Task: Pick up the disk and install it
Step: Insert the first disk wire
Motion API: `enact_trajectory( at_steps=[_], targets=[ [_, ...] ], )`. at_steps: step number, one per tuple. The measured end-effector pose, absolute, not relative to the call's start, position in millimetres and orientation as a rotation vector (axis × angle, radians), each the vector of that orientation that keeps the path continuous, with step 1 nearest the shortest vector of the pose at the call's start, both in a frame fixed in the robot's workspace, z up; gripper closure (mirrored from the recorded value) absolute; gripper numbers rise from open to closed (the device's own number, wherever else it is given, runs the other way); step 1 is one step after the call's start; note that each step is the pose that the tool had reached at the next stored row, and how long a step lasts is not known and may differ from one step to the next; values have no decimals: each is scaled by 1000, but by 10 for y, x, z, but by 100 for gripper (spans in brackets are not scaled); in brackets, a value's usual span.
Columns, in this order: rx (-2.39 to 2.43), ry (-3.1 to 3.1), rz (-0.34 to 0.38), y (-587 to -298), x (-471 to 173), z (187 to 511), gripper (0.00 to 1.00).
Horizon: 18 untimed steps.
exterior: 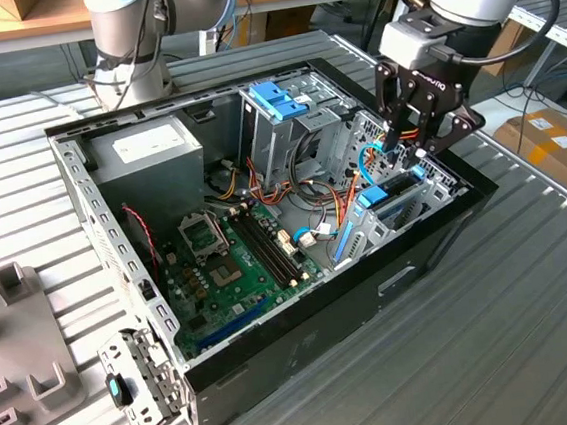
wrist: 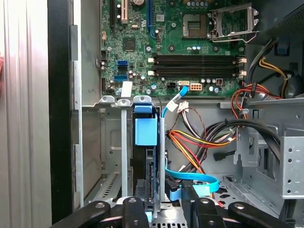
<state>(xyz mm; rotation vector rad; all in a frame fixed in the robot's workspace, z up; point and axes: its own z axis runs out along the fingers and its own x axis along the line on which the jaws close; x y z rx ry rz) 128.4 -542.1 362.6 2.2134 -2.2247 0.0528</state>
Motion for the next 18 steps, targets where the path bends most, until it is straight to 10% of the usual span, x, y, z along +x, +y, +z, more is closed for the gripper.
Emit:
enact_trajectory(
  at_steps=[18],
  targets=[
    [2213, -2225, 53, -5421, 1284, 3604, 57]
  ],
)
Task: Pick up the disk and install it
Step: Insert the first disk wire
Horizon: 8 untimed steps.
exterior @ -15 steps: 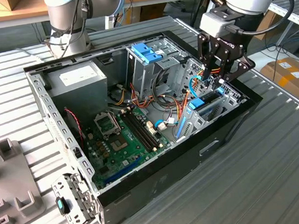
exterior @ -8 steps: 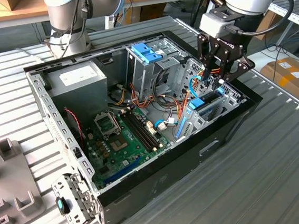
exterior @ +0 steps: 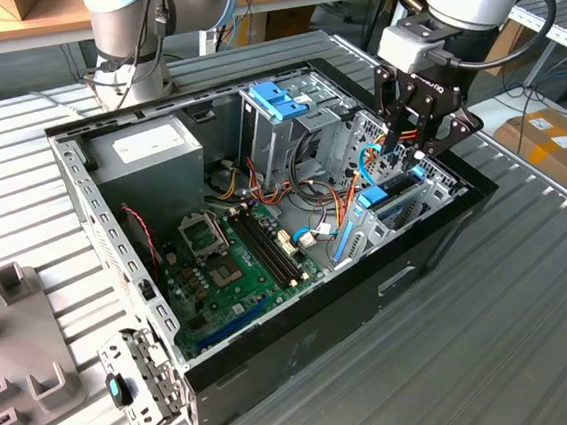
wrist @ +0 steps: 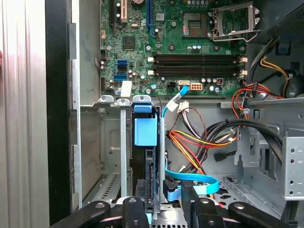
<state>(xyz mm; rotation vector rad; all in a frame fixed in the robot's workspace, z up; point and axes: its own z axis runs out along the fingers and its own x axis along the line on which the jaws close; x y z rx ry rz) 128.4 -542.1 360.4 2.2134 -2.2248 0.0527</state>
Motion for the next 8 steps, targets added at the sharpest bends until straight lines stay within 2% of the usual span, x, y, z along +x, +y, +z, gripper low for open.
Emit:
enact_trajectory(
  at_steps=[2, 5, 8],
  targets=[
    [2213, -2225, 53, -5421, 1284, 3604, 59],
    [2213, -2225, 53, -5421, 1284, 3604, 78],
    [2213, -2225, 53, -5421, 1284, 3603, 84]
  ],
)
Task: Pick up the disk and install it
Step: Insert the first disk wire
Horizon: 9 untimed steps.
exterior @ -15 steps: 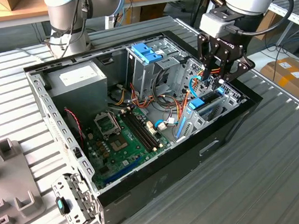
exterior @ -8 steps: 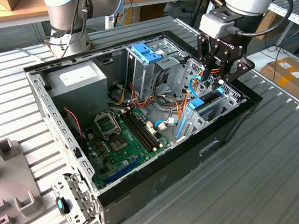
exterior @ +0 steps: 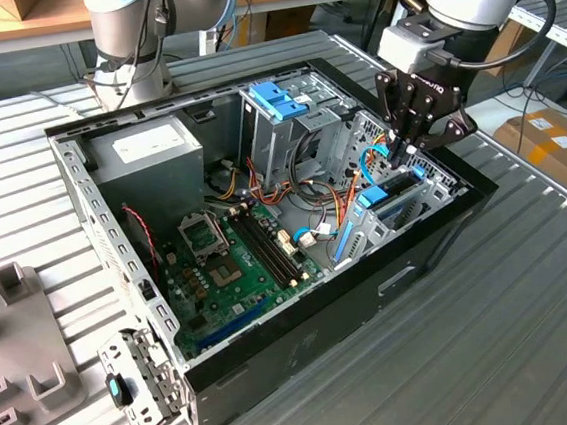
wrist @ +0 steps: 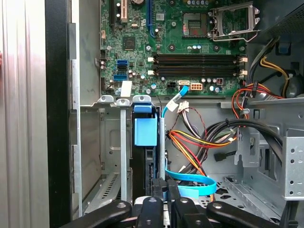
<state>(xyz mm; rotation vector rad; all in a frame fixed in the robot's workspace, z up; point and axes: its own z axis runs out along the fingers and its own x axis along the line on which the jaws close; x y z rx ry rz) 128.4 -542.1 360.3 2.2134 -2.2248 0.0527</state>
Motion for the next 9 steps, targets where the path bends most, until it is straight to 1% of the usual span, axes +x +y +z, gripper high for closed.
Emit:
enact_trajectory(
  at_steps=[6, 9],
  targets=[
    [2224, -2220, 56, -5422, 1274, 3600, 84],
    [2283, -2191, 86, -5426, 1262, 3577, 84]
  ],
)
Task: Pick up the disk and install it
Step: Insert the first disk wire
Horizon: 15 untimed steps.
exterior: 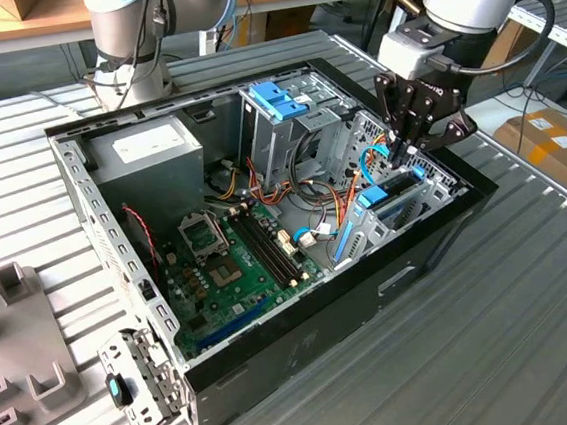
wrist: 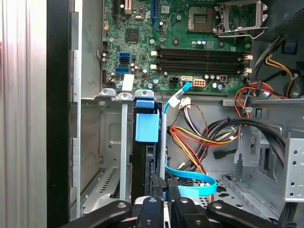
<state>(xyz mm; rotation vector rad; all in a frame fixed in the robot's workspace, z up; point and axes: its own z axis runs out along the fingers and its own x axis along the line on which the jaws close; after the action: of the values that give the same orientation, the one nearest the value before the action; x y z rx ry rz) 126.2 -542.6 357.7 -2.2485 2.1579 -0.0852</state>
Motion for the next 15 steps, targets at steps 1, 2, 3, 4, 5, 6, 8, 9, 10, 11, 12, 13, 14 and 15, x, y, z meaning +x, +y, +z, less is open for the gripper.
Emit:
enact_trajectory(
  at_steps=[1, 2, 3, 4, 5, 6, 8, 9, 10, 11, 12, 13, 14, 15],
  targets=[
    [-2257, 2145, -89, -5428, 1259, 3571, 84],
    [-2262, 2136, -92, -5429, 1258, 3567, 84],
    [-2266, 2130, -94, -5430, 1256, 3564, 84],
    [-2272, 2119, -98, -5433, 1252, 3560, 84],
    [-2274, 2115, -100, -5434, 1247, 3557, 84],
    [-2276, 2111, -102, -5435, 1241, 3555, 84],
    [-2278, 2103, -107, -5438, 1224, 3550, 84],
    [-2279, 2097, -112, -5441, 1209, 3548, 84],
    [-2279, 2094, -115, -5442, 1198, 3546, 84],
    [-2279, 2091, -118, -5444, 1189, 3546, 84],
    [-2278, 2087, -122, -5445, 1180, 3546, 84],
    [-2276, 2083, -125, -5446, 1175, 3545, 84],
    [-2273, 2076, -129, -5447, 1169, 3546, 84],
    [-2271, 2071, -132, -5448, 1165, 3545, 84]
  ],
)
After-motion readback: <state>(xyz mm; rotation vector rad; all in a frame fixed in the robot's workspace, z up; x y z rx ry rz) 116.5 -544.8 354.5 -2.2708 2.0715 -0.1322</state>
